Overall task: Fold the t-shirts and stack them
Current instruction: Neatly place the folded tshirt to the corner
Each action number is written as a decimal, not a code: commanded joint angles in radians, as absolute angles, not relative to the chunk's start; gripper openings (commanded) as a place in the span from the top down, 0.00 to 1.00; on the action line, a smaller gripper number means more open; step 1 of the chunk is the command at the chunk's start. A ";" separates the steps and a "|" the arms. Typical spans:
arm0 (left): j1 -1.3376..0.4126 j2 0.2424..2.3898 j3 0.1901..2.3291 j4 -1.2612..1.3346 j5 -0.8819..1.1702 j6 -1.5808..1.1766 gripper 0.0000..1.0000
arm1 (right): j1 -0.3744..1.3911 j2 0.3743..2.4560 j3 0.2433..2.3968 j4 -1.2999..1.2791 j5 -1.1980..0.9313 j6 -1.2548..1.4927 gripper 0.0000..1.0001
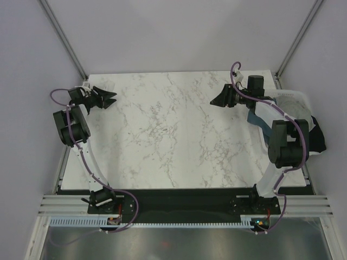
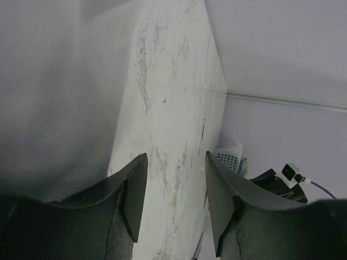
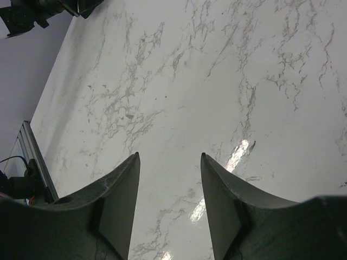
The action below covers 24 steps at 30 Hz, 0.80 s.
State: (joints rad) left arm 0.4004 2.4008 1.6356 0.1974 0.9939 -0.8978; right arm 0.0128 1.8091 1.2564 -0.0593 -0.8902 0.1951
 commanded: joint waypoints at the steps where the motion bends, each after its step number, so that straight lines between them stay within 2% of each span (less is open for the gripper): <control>1: 0.413 2.454 1.624 0.360 1.065 -1.098 0.46 | 0.008 1.819 1.255 -0.020 -0.910 0.195 0.43; 11: 0.414 2.481 1.634 0.457 1.124 -1.140 0.47 | 0.009 1.836 1.261 -0.021 -0.907 0.196 0.43; 16: 0.396 2.321 1.586 0.531 1.163 -1.149 0.46 | 0.008 1.812 1.272 -0.020 -0.910 0.190 0.43; 24: 0.295 2.022 1.549 0.491 1.181 -1.124 0.40 | 0.006 1.729 1.331 -0.040 -0.902 0.196 0.43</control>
State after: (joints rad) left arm 0.3431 2.1983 1.5421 0.4496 1.1320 -1.1099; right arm 0.0097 1.8164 1.2663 -0.0643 -0.8883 0.2039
